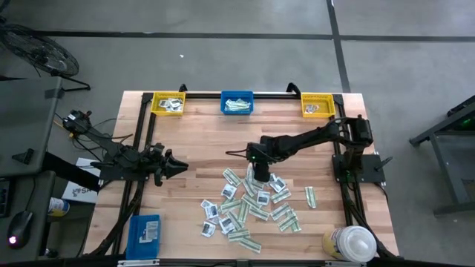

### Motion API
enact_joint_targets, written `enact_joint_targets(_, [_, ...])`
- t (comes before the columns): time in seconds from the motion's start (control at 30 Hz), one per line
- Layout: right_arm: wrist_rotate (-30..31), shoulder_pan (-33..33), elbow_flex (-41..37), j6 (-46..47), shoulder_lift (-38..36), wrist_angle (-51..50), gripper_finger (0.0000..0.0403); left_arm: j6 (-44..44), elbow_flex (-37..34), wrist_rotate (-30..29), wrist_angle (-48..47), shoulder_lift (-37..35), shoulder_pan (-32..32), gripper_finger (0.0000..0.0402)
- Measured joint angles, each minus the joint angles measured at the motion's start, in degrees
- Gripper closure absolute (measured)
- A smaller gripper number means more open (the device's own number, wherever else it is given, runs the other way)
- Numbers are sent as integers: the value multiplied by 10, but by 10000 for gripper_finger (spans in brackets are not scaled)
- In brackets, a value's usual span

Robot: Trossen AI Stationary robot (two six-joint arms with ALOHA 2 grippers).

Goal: Pick & Place First Aid Supplies
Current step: Put the green bandage pack into the top blue bin

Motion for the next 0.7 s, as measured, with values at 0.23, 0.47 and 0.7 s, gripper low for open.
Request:
enact_joint_targets(0.23, [86, -1, -1, 32, 0, -12, 226, 0, 0, -2, 0, 0, 0, 305])
enact_joint_targets(0.47, [118, -31, -2, 87, 0, -44, 226, 0, 0, -3, 0, 0, 0, 305])
enact_joint_targets(0.7, [64, -49, -1, 66, -3, -43, 226, 0, 0, -3, 0, 0, 0, 305])
